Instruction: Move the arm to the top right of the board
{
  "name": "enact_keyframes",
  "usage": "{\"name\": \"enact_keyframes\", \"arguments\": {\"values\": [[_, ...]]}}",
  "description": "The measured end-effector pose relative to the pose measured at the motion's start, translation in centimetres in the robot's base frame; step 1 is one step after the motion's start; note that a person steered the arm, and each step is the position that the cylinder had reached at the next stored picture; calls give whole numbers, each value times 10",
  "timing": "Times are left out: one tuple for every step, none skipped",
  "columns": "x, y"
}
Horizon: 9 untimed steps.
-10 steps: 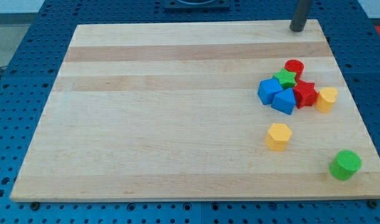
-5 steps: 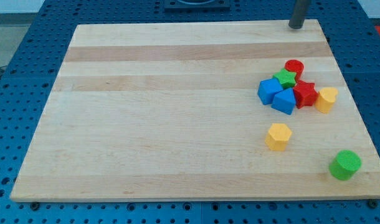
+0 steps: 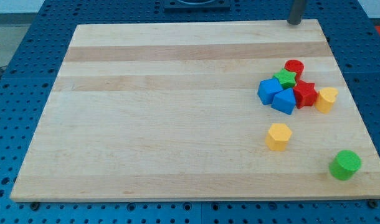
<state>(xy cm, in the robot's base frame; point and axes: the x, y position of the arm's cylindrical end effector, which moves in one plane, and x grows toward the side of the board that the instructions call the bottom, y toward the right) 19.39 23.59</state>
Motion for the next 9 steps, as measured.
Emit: {"name": "enact_keyframes", "arguments": {"values": [[-2,-1],[-3,-3],[-2,-4],[-3,-5],[-2,-6],[-3,-6],[-3,-6],[-2,-7],[-3,-7]]}}
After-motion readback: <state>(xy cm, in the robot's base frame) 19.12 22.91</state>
